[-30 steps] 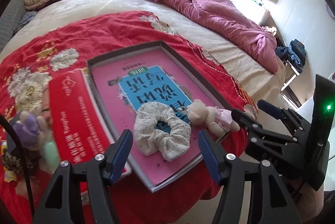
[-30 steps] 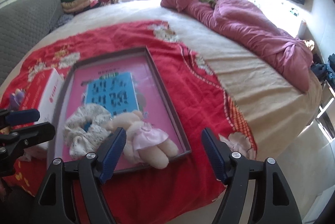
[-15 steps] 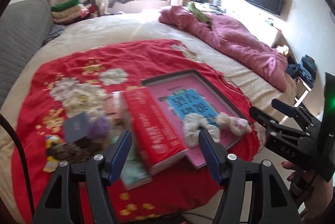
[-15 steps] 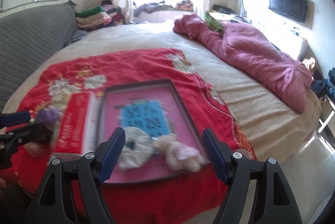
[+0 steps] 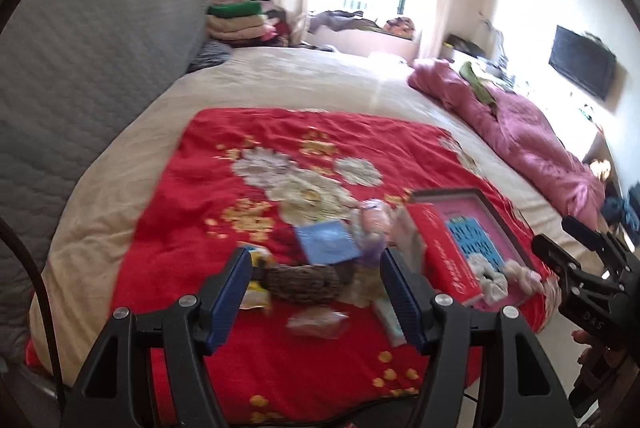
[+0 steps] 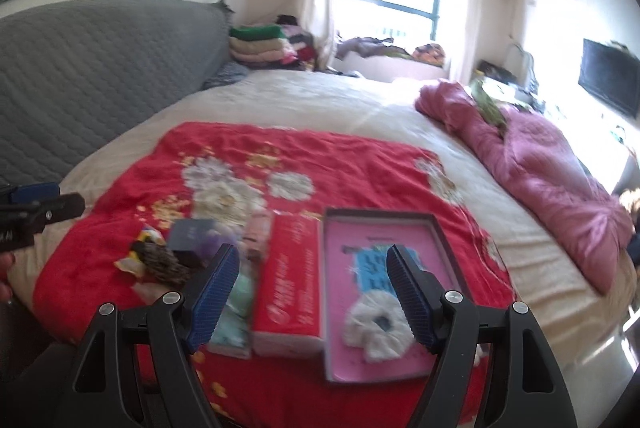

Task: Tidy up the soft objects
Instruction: 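Move both open tools back over the remaining pile, then grasp the clear plastic bag with the left tool while the right tool grasps the green-ball bag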

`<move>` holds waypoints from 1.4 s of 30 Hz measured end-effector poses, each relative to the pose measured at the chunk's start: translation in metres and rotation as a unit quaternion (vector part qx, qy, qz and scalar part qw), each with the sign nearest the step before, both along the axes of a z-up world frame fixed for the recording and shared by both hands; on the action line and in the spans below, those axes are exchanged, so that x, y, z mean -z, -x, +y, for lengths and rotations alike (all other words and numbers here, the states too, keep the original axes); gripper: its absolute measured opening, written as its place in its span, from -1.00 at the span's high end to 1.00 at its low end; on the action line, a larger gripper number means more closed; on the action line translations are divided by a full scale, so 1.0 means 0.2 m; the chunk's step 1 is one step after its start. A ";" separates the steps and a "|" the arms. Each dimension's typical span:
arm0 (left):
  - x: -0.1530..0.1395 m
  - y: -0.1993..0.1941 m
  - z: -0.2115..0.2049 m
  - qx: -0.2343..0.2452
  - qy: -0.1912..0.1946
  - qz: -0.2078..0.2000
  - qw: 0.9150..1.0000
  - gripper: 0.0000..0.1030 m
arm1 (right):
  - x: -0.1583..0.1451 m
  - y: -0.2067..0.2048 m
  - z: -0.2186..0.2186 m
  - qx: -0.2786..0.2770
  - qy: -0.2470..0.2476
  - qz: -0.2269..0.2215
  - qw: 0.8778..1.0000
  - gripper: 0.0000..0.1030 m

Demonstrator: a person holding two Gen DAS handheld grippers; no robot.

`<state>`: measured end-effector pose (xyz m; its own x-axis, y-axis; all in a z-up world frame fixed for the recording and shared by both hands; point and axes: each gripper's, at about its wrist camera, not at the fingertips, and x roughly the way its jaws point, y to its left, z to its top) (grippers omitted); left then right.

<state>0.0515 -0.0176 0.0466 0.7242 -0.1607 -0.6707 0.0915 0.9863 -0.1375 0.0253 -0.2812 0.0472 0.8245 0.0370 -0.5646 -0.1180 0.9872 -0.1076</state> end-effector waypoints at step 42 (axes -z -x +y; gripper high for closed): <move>0.68 -0.17 0.02 0.049 0.019 0.146 0.988 -0.29 | 0.57 -0.25 0.38 -0.084 0.035 0.120 0.989 -0.50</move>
<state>0.0845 -0.0141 -0.0903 0.4812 -0.2496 -0.8403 0.1370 0.9682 -0.2092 0.0751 -0.2059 -0.0670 0.6516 0.1168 -0.7495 -0.3105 0.9426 -0.1230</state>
